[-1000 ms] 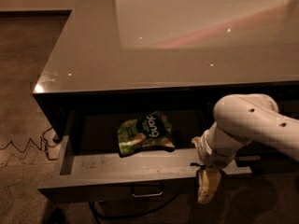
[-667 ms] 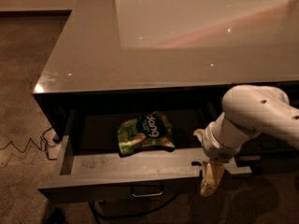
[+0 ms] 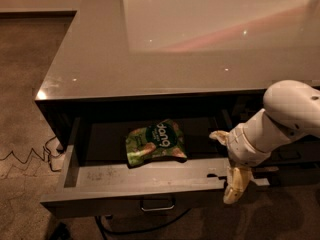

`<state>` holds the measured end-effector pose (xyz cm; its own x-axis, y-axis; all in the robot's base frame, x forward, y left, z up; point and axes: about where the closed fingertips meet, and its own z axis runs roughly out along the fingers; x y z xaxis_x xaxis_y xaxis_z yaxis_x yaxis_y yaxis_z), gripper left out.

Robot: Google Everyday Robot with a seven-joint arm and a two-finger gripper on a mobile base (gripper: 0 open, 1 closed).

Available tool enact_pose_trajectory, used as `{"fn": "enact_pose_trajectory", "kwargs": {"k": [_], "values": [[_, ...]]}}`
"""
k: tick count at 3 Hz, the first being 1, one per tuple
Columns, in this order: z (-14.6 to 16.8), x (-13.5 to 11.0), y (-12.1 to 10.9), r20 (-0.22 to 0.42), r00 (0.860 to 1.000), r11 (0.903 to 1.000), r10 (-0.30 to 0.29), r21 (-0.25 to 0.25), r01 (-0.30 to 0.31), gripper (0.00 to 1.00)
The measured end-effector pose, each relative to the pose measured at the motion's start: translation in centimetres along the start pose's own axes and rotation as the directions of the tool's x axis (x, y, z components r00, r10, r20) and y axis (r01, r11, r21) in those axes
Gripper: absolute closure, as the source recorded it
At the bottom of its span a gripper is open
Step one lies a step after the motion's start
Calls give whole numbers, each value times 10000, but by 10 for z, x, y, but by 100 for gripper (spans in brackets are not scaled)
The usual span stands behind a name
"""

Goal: Open top drawer

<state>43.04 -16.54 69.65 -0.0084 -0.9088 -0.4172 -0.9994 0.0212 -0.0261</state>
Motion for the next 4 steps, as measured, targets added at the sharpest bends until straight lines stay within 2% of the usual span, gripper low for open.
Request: {"fn": "enact_pose_trajectory", "kwargs": {"k": [1,2,3,4], "values": [[-9,-17,11,617,9892,9911,-1332,141,1326,0],[-10,-23,2,721,9881,9906,-1357,267,1341,0],[-18,-33,-26,936,9847,9877,-1472,662,1413,0],[-19,-40,-50,1017,9825,9852,-1559,881,1472,19]]}}
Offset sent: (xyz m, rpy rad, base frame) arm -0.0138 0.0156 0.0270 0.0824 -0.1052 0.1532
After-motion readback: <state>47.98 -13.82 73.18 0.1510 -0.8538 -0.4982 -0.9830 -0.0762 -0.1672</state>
